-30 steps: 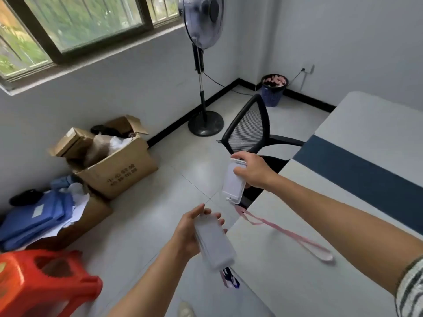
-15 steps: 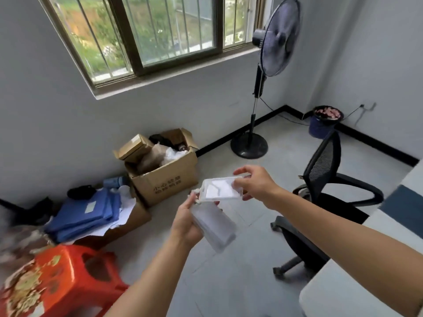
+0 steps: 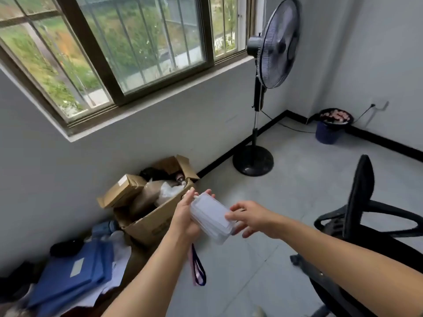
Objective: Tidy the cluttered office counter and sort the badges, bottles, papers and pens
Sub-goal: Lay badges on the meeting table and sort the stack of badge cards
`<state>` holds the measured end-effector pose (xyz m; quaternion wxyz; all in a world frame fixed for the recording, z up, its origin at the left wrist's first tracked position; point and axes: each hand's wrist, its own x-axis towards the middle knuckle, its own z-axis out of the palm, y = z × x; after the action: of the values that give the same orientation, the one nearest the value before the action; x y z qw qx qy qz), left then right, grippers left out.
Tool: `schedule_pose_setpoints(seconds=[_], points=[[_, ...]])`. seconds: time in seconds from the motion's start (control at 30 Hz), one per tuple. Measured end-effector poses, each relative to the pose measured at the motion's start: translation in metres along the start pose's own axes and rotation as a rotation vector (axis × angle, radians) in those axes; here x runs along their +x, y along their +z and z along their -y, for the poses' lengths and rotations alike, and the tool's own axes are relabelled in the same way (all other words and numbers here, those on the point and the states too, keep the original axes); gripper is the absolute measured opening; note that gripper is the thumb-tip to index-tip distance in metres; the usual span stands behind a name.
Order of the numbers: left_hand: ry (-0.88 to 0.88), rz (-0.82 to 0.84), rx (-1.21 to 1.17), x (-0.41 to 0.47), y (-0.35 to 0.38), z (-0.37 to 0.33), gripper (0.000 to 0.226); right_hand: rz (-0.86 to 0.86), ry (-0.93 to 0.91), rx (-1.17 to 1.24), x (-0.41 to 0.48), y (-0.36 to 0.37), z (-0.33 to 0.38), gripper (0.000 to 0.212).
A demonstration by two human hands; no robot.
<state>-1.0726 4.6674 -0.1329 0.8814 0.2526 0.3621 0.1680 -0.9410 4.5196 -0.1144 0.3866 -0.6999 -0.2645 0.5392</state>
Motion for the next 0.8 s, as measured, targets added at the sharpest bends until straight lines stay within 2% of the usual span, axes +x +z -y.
schedule_pose_setpoints(seconds=[0.1, 0.27, 0.37, 0.53, 0.63, 0.8], points=[[0.031, -0.027, 0.073, 0.046, 0.035, -0.027, 0.030, 0.132, 0.033, 0.100, 0.032, -0.034, 0.024, 0.017], [0.031, 0.058, 0.111, 0.123, 0.087, -0.055, 0.045, 0.077, 0.084, 0.205, 0.076, -0.093, 0.046, 0.016], [-0.020, 0.126, 0.154, 0.183, 0.120, -0.071, 0.054, -0.008, 0.105, 0.364, 0.109, -0.140, 0.057, 0.016], [-0.099, 0.265, 0.325, 0.294, 0.180, -0.083, 0.049, -0.144, 0.109, 0.538, 0.165, -0.221, 0.073, 0.016], [-0.129, 0.326, 0.439, 0.348, 0.228, -0.093, 0.041, -0.268, 0.108, 0.614, 0.191, -0.265, 0.089, 0.016], [-0.328, 0.551, 0.593, 0.427, 0.333, -0.096, 0.028, -0.534, 0.087, 0.804, 0.201, -0.351, 0.099, 0.012]])
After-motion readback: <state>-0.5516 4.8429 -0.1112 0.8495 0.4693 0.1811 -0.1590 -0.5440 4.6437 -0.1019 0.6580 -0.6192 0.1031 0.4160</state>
